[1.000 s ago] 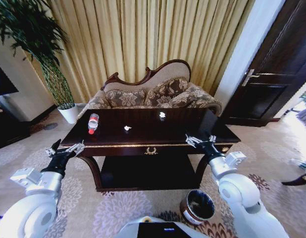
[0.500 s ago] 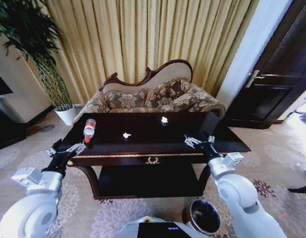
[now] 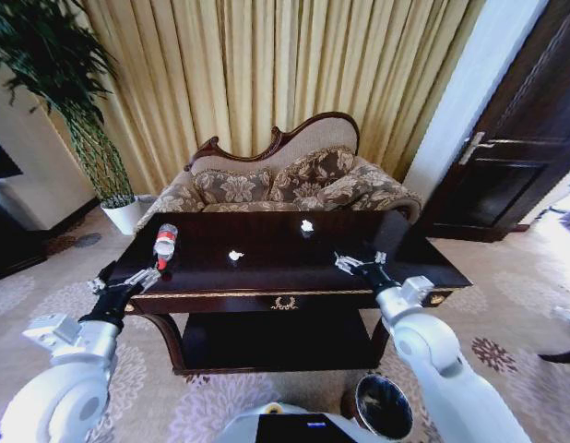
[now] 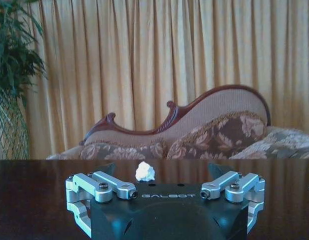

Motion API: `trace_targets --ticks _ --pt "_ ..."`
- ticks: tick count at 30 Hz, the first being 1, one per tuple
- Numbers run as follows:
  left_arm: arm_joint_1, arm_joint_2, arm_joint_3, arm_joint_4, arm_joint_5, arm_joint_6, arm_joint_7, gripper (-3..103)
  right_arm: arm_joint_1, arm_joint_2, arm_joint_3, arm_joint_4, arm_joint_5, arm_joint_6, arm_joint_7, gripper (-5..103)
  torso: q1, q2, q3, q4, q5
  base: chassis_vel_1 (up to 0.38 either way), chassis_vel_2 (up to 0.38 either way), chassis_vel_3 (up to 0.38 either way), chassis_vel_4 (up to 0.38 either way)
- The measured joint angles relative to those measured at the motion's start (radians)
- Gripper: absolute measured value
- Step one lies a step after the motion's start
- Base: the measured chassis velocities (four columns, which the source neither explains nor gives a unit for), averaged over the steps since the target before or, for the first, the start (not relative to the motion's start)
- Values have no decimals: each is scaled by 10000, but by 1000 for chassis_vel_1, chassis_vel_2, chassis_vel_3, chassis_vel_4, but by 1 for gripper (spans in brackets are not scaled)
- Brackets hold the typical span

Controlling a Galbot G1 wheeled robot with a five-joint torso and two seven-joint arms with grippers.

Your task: Move to the front of the table and place the trash on the table into the trash bin.

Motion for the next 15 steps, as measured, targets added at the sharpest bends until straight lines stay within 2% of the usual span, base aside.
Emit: trace_targets --ticks 9,15 --pt "289 -191 -80 0 230 -14 -7 100 2183 -496 -1449 -1085 830 -743 590 100 -1 0 0 1 -2 0 0 0 0" --pt "427 -346 -238 0 295 -33 -5 100 4097 -529 -3049 -2280 965 -1181 972 100 1 1 1 0 -2 0 0 0 0"
